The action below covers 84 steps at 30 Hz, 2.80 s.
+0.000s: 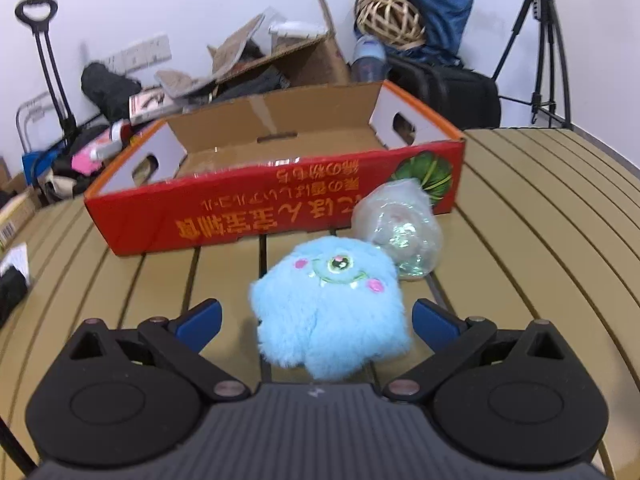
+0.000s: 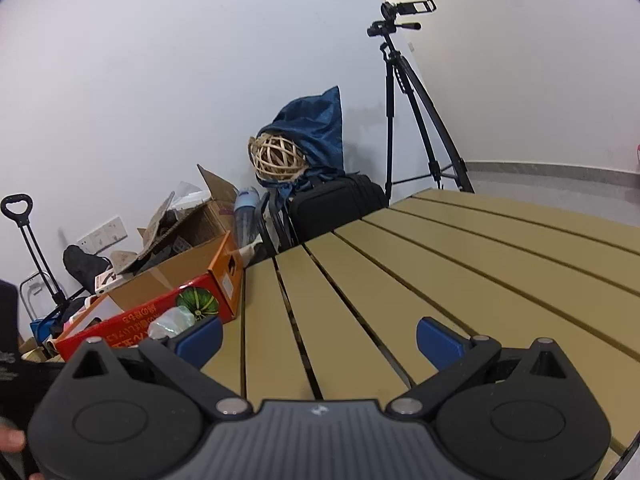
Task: Collect trash
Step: 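Grasp the light blue fluffy plush monster with the left tool, then grasp the clear plastic bag with the right tool while the left tool holds the blue plush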
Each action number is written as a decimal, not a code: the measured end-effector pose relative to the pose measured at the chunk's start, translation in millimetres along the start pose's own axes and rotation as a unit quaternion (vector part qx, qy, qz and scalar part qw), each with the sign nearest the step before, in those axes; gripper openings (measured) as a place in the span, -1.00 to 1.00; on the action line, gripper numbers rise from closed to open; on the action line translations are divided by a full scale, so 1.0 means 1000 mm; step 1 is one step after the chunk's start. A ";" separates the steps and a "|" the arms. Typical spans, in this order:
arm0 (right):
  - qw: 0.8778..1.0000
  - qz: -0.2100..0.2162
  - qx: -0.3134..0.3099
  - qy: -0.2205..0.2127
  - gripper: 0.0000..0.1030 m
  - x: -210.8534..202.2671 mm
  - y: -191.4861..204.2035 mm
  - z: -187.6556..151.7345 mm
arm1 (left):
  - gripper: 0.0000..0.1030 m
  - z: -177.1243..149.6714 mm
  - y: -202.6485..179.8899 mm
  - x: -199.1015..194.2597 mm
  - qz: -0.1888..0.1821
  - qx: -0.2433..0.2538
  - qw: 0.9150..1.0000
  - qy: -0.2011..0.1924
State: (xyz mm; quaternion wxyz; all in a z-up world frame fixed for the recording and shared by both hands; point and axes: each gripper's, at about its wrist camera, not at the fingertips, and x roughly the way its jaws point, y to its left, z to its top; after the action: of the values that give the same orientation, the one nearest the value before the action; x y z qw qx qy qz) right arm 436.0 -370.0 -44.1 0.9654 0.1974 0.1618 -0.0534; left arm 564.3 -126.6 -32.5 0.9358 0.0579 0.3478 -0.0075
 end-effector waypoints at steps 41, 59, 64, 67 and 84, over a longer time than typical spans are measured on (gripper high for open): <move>0.999 0.031 0.010 0.024 1.00 0.004 0.018 -0.008 | 0.40 -0.059 0.067 -0.113 -0.029 -0.059 0.992 -0.108; 0.992 0.087 -0.047 0.074 1.00 0.010 0.087 -0.001 | 0.40 -0.110 0.122 -0.151 0.011 -0.122 0.984 -0.129; 0.985 0.075 -0.123 0.100 1.00 0.034 0.126 0.005 | 0.40 -0.109 0.133 -0.148 0.003 -0.140 0.980 -0.143; 0.978 0.068 -0.156 0.118 1.00 0.052 0.144 0.007 | 0.40 -0.111 0.137 -0.147 0.005 -0.138 0.980 -0.145; 0.956 0.025 -0.222 0.190 0.74 0.142 0.203 -0.002 | 0.40 -0.101 0.175 -0.120 0.042 -0.155 0.977 -0.138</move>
State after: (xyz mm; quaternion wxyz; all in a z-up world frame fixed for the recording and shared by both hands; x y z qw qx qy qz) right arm 602.7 -188.8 -19.6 0.9374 -0.0117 0.3448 0.0465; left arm 416.9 55.7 -12.2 0.9719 -0.0748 0.2092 0.0774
